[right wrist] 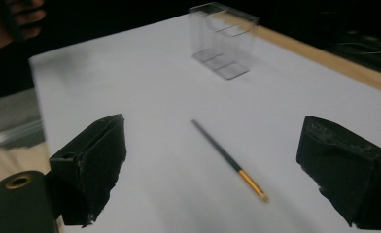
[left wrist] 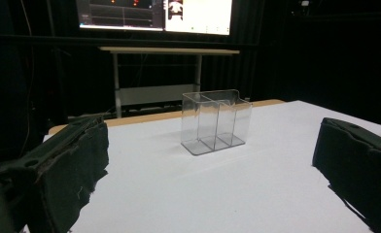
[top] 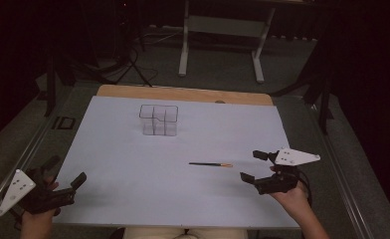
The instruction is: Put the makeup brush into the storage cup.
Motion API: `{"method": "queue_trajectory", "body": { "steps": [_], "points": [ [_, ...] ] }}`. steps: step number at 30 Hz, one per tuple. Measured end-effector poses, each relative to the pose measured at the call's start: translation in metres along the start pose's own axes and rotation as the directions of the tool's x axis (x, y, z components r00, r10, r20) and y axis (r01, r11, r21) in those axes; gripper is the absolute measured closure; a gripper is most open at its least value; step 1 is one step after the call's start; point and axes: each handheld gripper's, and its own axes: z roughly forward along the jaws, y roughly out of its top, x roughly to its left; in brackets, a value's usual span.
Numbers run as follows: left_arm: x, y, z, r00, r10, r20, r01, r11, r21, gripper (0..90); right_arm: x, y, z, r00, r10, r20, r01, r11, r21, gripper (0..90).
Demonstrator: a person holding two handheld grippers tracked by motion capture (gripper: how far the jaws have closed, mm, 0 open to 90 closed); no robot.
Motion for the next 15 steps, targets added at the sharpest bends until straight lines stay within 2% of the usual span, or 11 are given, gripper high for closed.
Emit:
{"method": "queue_trajectory", "body": {
  "steps": [1, 3, 7, 15],
  "points": [
    [0.000, 0.000, 0.000, 1.0000, -0.001, 0.000, 0.001, 1.0000, -0.002, 0.5, 0.000, 0.001, 0.003, 0.9998, -0.009, -0.017, 0.009, 1.000, 0.011, 10.7],
    [0.000, 0.000, 0.000, 1.0000, -0.002, 0.000, 0.002, 1.0000, -0.003, 0.5, 0.000, 0.002, 0.005, 0.9996, -0.023, -0.017, 0.024, 1.000, 0.019, 10.7],
    [0.001, 0.000, 0.000, 1.0000, -0.003, 0.002, 0.003, 1.0000, -0.003, 0.5, -0.002, 0.006, 0.018, 0.9972, -0.036, -0.066, 0.040, 0.998, 0.059, 10.6],
    [0.001, 0.000, -0.001, 1.0000, -0.005, 0.007, 0.005, 1.0000, -0.006, 0.5, -0.003, 0.013, 0.037, 0.9914, -0.085, -0.100, 0.095, 0.990, 0.102, 12.3]
  ]
}}
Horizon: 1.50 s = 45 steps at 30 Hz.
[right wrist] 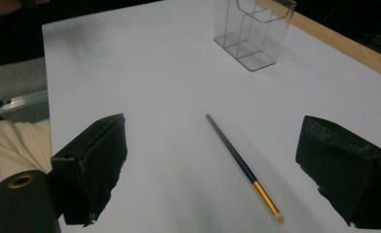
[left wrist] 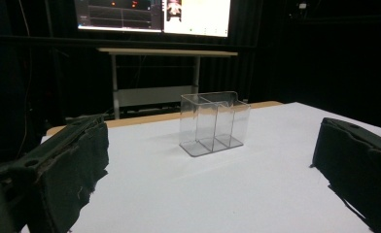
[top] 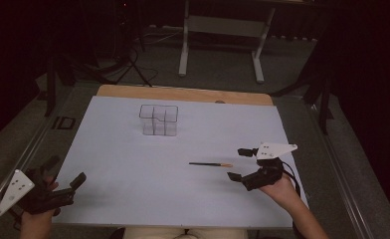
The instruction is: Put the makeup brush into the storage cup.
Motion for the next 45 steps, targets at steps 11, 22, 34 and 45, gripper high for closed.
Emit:
{"method": "queue_trajectory", "body": {
  "steps": [11, 22, 34, 45],
  "points": [
    [0.000, 0.000, -0.001, 1.0000, 0.001, 0.003, -0.001, 1.0000, 0.001, 0.5, -0.008, 0.011, 0.022, 0.9973, -0.056, -0.048, 0.060, 0.995, 0.077, 14.7],
    [0.000, 0.000, -0.002, 1.0000, 0.000, 0.003, 0.000, 1.0000, 0.000, 0.5, -0.012, 0.015, 0.042, 0.9929, -0.082, -0.087, 0.095, 0.983, 0.155, 16.9],
    [0.000, -0.001, -0.002, 1.0000, 0.002, 0.001, -0.002, 1.0000, 0.003, 0.5, -0.018, 0.017, 0.062, 0.9873, -0.103, -0.121, 0.131, 0.958, 0.257, 20.0],
    [0.000, 0.000, -0.003, 1.0000, 0.005, 0.004, -0.005, 1.0000, 0.002, 0.5, -0.023, 0.021, 0.073, 0.9817, -0.114, -0.153, 0.157, 0.937, 0.313, 22.2]
  ]
}}
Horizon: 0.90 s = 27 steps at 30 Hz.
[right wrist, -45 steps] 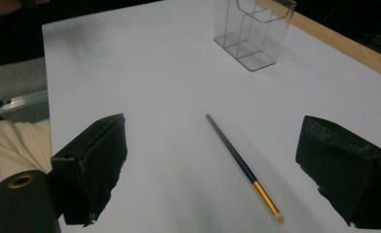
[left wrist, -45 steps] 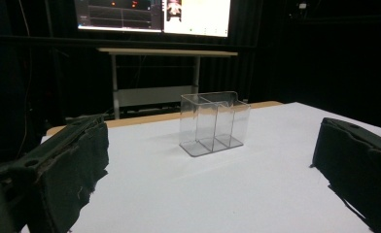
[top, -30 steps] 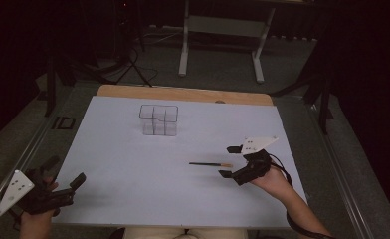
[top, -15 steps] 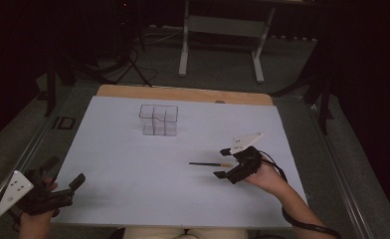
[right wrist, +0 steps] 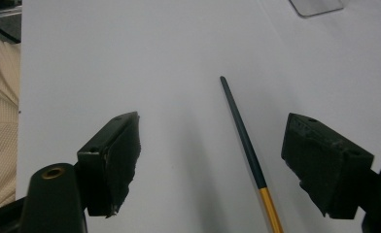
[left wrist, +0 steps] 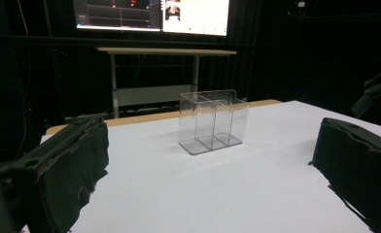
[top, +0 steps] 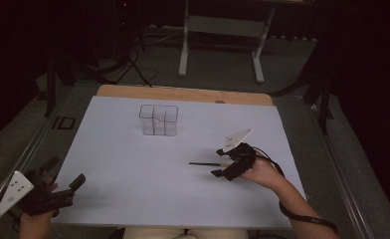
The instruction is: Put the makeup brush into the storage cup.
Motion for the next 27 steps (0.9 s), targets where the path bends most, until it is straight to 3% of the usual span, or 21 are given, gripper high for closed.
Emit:
{"method": "queue_trajectory", "body": {
  "steps": [15, 27],
  "points": [
    [0.000, 0.000, 0.000, 1.0000, -0.002, 0.001, 0.001, 1.0000, 0.004, 0.5, -0.009, 0.005, 0.015, 0.9984, -0.046, -0.032, 0.048, 0.997, 0.068, 32.4],
    [0.000, -0.001, 0.000, 1.0000, -0.002, 0.002, 0.002, 1.0000, 0.009, 0.4, -0.023, 0.008, 0.023, 0.9965, -0.058, -0.061, 0.067, 0.984, 0.168, 38.3]
  ]
}}
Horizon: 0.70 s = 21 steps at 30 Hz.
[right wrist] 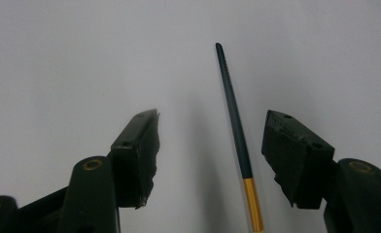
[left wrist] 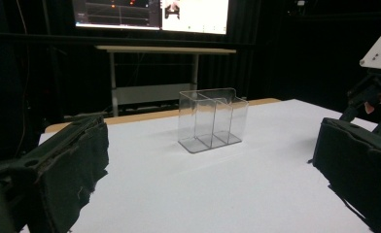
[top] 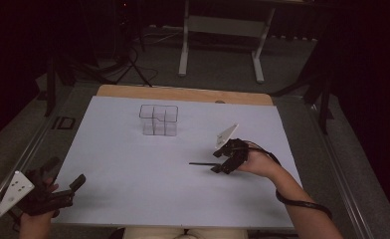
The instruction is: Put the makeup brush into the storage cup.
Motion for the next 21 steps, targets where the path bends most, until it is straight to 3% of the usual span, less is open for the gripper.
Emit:
{"method": "queue_trajectory", "body": {
  "steps": [21],
  "points": [
    [0.000, 0.000, 0.000, 1.0000, -0.003, 0.001, 0.003, 1.0000, 0.001, 0.4, -0.019, 0.005, 0.009, 0.9999, -0.014, -0.009, 0.015, 0.991, 0.130, 45.2]
  ]
}}
